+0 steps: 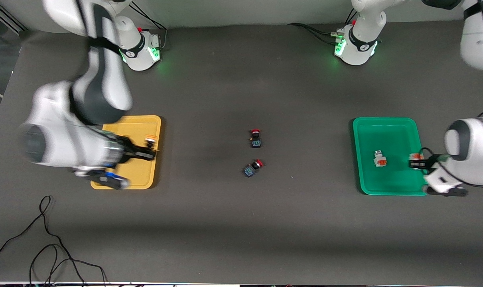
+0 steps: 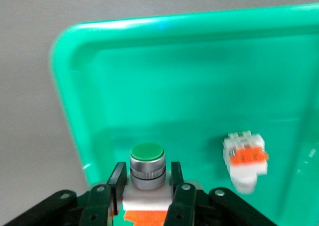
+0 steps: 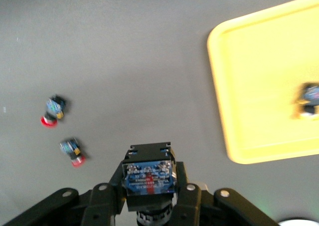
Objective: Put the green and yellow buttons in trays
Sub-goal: 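Place the blue button in the yellow tray while the left gripper places the green button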
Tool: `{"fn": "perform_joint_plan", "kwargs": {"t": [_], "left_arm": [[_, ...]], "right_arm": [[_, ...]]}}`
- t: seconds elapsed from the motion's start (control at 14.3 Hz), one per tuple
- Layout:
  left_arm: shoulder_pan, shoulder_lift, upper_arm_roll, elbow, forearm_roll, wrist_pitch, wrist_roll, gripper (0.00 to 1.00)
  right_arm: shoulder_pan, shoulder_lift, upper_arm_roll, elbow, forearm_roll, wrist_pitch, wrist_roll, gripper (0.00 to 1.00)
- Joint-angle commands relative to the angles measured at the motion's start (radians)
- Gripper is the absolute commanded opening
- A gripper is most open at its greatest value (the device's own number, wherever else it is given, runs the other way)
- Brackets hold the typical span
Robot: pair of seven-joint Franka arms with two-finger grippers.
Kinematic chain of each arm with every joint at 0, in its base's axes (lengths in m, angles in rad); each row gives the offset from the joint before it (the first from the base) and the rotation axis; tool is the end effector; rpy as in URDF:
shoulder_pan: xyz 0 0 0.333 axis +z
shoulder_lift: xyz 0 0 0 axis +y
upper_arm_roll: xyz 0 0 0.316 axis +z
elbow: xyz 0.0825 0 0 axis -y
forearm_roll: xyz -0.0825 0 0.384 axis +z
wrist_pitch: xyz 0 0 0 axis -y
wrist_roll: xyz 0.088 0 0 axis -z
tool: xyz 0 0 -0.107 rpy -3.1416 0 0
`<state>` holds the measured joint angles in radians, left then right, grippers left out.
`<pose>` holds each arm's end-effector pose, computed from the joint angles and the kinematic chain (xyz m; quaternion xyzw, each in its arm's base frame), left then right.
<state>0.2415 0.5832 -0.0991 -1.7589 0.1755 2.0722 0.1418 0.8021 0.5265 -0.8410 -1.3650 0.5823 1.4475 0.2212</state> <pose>0.6244 0.1027 0.2179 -0.9892 0.0472 0.1365 0.0234 0.6361 0.1468 0.4712 -0.9781 0.1240 0.1452 0.0831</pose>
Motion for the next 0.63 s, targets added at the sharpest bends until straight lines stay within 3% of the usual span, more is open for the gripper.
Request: {"fn": "perform_joint_plan", "kwargs": {"t": [0.0, 0.07, 0.14, 0.21, 0.42, 0.56], "left_arm": [[-0.005, -0.005, 0.018, -0.091, 0.042, 0.117, 0.004, 0.32], [-0.005, -0.009, 0.018, -0.088, 0.042, 0.108, 0.007, 0.4], [-0.005, -0.017, 0.018, -0.082, 0.042, 0.086, 0.01, 0.79], [-0.007, -0.023, 0.018, -0.062, 0.042, 0.045, 0.015, 1.0], [-0.005, -0.048, 0.013, 0.082, 0.03, -0.185, 0.068, 1.0], [-0.007, -0.057, 0.01, 0.212, 0.025, -0.379, 0.103, 1.0]], "right_arm": [[-0.024, -0.006, -0.056, -0.125, -0.022, 0.01, -0.233, 0.0], [-0.018, -0.008, -0.079, -0.185, -0.022, 0.066, -0.299, 0.0], [-0.018, -0.008, -0.087, -0.256, -0.022, 0.132, -0.359, 0.0], [-0.018, -0.008, -0.087, -0.325, -0.013, 0.211, -0.394, 0.0], [0.034, 0.003, -0.055, -0.593, 0.075, 0.552, -0.465, 0.0], [0.055, 0.038, -0.049, -0.657, 0.129, 0.639, -0.503, 0.0]]}}
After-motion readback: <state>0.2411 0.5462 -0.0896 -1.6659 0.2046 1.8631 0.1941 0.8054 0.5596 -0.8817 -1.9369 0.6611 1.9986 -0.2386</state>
